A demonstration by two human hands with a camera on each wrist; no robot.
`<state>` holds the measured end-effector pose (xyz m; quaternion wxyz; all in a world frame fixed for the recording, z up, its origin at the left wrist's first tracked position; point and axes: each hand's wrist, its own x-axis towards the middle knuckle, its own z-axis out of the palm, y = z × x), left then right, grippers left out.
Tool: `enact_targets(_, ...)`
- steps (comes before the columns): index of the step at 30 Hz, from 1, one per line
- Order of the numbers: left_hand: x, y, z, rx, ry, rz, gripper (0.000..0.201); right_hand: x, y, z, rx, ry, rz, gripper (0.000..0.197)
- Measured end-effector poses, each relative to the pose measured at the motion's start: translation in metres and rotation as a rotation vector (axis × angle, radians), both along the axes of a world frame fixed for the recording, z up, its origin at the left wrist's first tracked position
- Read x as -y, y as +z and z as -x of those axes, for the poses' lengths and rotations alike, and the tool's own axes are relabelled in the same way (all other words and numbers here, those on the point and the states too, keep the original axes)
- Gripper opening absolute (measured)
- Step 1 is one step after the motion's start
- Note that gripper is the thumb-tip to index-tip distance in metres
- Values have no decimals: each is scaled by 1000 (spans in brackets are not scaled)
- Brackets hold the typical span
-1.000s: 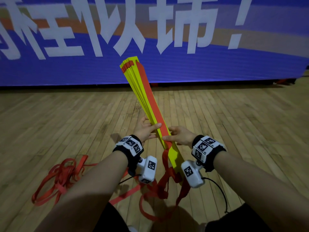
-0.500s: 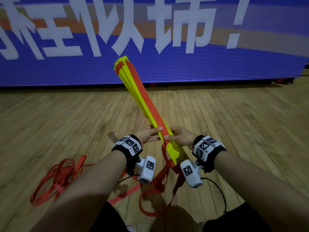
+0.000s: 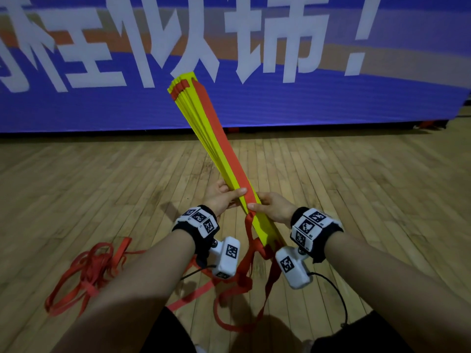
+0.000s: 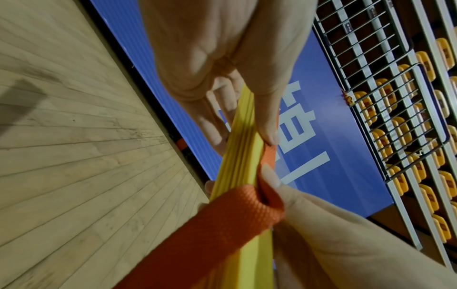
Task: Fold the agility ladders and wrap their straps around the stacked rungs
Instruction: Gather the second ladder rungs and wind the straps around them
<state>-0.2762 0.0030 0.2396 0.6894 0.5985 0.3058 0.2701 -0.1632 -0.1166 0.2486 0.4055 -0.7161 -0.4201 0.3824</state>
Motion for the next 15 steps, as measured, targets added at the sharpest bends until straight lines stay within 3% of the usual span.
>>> enact_targets(8,0,2,0,-17,-37,50,45,5,9,5,54,55,101,33)
enact_targets(15,1,8,1,-25,-129,92,50,6,4,5,-56,-20,-5,34)
